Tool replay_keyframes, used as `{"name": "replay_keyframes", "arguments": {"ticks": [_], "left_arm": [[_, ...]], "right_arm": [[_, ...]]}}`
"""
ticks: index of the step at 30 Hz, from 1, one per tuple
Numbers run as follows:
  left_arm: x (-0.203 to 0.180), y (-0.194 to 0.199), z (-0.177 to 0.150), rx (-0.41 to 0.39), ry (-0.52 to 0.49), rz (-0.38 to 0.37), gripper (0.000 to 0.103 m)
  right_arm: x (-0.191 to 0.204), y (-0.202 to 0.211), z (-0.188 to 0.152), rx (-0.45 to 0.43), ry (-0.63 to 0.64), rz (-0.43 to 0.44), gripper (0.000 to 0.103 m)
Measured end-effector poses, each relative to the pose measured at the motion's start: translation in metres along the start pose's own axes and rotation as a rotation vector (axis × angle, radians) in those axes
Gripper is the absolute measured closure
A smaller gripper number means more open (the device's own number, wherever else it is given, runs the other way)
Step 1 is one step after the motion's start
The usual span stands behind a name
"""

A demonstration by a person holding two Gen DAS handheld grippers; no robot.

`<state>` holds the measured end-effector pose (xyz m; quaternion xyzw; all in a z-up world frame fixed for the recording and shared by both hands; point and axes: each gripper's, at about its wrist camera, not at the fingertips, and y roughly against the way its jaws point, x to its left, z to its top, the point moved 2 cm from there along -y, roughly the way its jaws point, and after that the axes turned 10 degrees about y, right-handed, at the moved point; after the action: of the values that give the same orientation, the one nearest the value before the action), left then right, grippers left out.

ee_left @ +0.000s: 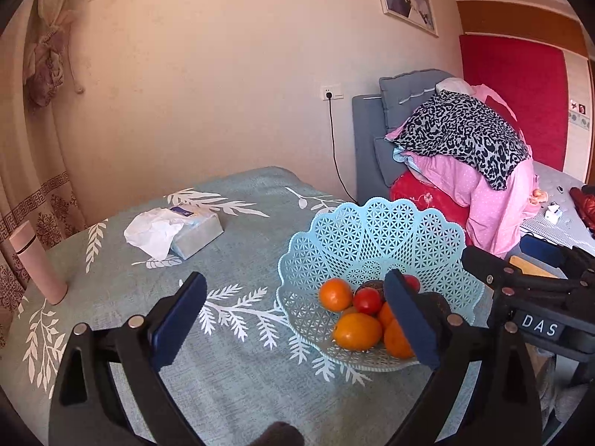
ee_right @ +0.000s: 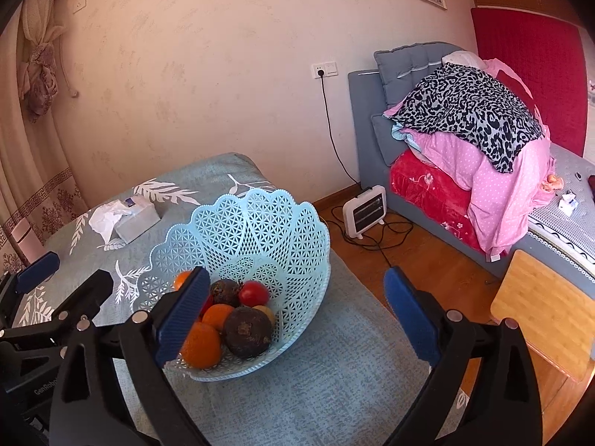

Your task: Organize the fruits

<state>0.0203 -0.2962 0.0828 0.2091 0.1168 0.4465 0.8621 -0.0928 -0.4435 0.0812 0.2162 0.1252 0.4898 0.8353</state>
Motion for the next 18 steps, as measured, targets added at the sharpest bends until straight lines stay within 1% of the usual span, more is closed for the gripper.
{"name": "replay_keyframes", "arguments": {"ticks": [3,7,11,18], "left_arm": [[0.005,0.006,-0.003,-0.007,0.005,0.015,0.005],[0.01,0.012,-0.008,-0.013,0.001,0.045,0.005],[0.016,0.017,-0.015,-0.015,0.019,0.048,0.005],[0.027,0.016,-0.028,-0.004,0.034,0.072,0.005]], "right_arm": [[0.006,0.002,-0.002,0.01,0.029,-0.022,0.004],[0.01,0.002,-0.007,0.03,0.058,-0.05,0.003],[0.013,0.001,-0.014,0.05,0.069,-0.059,0.003],[0.023,-0.002,-0.022,0.048,0.102,-0.083,0.003]]}}
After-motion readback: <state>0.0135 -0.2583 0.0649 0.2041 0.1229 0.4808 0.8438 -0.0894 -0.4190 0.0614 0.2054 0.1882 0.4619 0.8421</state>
